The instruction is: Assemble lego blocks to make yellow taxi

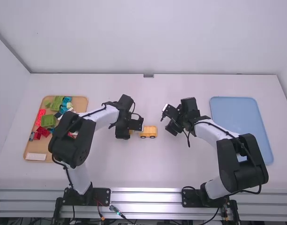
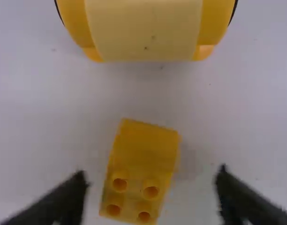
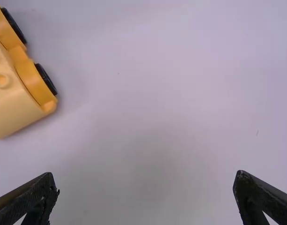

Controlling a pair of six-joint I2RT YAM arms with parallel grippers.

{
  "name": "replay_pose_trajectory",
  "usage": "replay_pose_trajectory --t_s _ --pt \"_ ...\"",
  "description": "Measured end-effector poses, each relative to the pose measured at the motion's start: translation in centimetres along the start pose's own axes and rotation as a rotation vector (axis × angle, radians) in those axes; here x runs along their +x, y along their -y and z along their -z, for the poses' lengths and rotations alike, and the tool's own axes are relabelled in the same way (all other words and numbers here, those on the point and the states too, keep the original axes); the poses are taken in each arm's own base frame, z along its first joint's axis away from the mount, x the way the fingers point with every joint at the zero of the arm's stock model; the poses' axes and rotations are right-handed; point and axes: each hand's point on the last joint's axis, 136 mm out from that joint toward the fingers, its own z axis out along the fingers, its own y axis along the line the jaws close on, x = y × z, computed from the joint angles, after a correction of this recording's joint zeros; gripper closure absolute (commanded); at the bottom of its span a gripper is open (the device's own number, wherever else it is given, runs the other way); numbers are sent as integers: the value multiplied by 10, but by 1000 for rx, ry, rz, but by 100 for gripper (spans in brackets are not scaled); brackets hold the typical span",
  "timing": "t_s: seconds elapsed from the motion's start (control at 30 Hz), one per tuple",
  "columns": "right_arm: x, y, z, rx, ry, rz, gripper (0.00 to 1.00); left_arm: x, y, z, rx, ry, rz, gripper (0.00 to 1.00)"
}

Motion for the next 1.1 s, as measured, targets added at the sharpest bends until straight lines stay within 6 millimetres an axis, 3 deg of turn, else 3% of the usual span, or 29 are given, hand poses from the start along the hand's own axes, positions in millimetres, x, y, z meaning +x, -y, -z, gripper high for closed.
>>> replay_pose_trajectory --t_s 0.27,0.47,0.53,0.63,0.77,0.83,0.93,1.1 --pt "-5 -3 0 -19 26 2 1 3 -3 11 49 77 23 1" --pt "-23 -22 3 -123 139 59 1 26 -13 45 109 398 72 1" --pt "-31 -30 6 -171 192 87 1 41 -19 62 78 561 101 1" --pt "-40 -39 9 -217 251 118 1 47 -28 72 24 650 94 1" --pt "-54 -53 16 -290 353 173 1 36 -29 75 -5 726 43 1" --pt "-58 -58 13 -322 401 192 1 20 -31 69 -14 749 -9 1" --pt "-56 -65 5 -362 423 188 1 6 -30 58 5 758 -45 1" --pt "-50 -74 -4 -412 433 168 1 -1 -25 46 37 760 -56 1"
